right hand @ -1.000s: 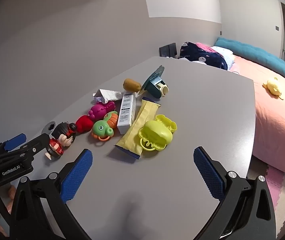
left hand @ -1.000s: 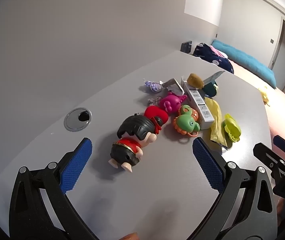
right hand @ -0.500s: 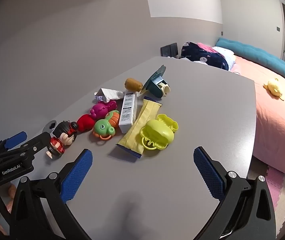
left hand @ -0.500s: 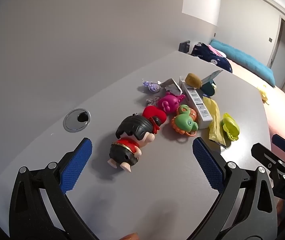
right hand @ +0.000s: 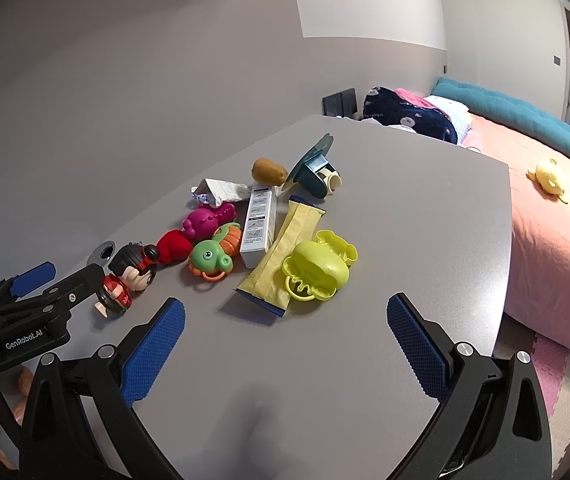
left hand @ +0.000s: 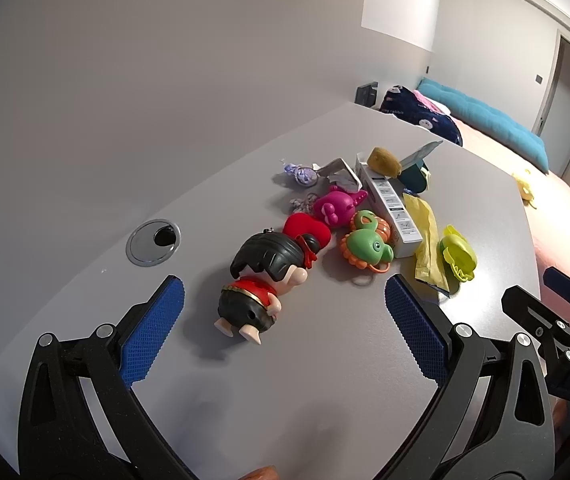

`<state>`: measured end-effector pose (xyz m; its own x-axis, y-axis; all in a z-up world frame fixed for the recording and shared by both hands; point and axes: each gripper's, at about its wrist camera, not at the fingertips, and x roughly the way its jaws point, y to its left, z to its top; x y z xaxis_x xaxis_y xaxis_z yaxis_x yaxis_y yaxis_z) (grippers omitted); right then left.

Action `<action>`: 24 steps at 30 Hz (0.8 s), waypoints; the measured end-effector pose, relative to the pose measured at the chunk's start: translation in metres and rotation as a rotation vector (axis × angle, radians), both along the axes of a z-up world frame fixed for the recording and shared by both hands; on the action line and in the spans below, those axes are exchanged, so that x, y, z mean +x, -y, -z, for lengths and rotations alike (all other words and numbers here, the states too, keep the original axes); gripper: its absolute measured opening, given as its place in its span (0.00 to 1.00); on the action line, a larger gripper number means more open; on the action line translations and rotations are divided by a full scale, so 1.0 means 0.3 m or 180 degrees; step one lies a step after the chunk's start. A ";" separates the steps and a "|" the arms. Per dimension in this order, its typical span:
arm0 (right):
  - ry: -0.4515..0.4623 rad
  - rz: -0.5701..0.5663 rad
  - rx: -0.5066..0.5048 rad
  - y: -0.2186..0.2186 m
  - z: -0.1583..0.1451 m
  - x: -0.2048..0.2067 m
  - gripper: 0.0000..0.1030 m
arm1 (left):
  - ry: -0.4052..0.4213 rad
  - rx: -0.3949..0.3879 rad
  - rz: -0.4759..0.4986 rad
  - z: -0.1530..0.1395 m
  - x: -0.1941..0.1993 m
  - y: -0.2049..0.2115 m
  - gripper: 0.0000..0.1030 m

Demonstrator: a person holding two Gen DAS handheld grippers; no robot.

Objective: Collect trash

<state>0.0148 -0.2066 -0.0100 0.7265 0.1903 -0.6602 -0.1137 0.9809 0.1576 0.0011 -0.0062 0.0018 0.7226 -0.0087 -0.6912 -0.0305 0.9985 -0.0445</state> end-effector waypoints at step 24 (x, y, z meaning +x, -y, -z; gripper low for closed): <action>0.0016 -0.0013 0.0000 -0.002 -0.004 -0.006 0.98 | -0.0012 -0.0003 0.0022 -0.005 -0.005 0.002 0.94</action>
<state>0.0131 -0.2058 -0.0090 0.7290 0.1932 -0.6567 -0.1184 0.9805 0.1571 -0.0004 -0.0069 0.0032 0.7199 -0.0144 -0.6939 -0.0238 0.9987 -0.0454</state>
